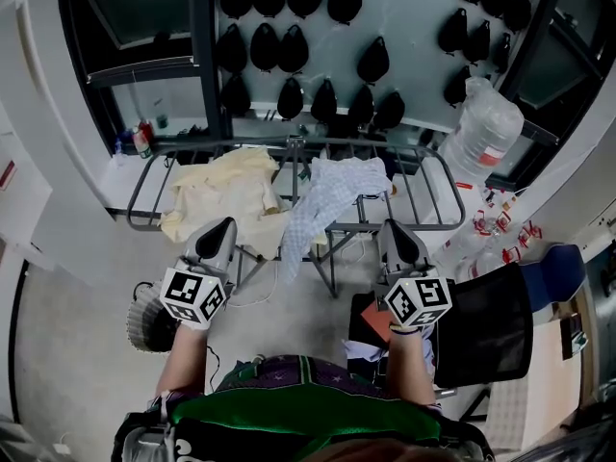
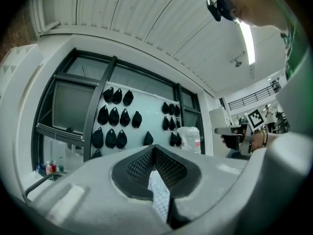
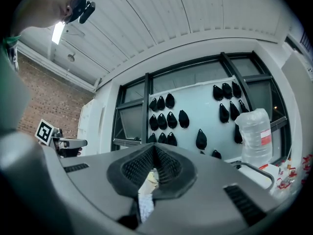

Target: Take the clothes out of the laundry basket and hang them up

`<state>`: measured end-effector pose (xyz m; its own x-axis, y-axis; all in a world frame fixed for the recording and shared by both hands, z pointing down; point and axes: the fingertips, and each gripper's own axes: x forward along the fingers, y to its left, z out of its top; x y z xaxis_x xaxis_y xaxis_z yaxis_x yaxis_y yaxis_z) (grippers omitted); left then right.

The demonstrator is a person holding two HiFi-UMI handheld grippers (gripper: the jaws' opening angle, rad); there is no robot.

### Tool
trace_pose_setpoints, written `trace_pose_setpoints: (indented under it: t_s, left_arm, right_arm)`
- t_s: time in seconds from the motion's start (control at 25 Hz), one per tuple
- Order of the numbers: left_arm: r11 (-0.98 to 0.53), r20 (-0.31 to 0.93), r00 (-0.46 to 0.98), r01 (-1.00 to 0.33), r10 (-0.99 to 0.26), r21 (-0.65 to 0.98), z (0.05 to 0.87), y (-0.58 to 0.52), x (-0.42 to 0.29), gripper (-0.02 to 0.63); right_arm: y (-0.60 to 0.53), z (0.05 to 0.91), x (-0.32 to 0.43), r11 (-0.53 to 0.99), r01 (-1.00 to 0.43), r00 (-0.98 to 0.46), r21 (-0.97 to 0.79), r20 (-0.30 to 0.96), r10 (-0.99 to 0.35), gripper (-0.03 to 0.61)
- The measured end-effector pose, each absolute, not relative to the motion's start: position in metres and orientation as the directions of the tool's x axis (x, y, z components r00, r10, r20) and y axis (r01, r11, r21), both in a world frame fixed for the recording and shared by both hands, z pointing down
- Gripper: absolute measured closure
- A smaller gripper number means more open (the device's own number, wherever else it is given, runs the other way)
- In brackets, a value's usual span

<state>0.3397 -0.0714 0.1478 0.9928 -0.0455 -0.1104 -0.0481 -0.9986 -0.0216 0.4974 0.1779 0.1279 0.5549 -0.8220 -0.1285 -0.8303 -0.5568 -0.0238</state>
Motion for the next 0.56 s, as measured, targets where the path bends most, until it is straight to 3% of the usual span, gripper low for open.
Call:
trace_pose_setpoints:
  t_s: [0.56]
  left_arm:
    - [-0.997, -0.110, 0.992, -0.068, -0.064, -0.029, 0.153, -0.090, 0.337, 0.595]
  right_arm:
    - [0.159, 0.126, 0.496, -0.542, -0.840, 0.539, -0.021, -0.136, -0.831, 0.578]
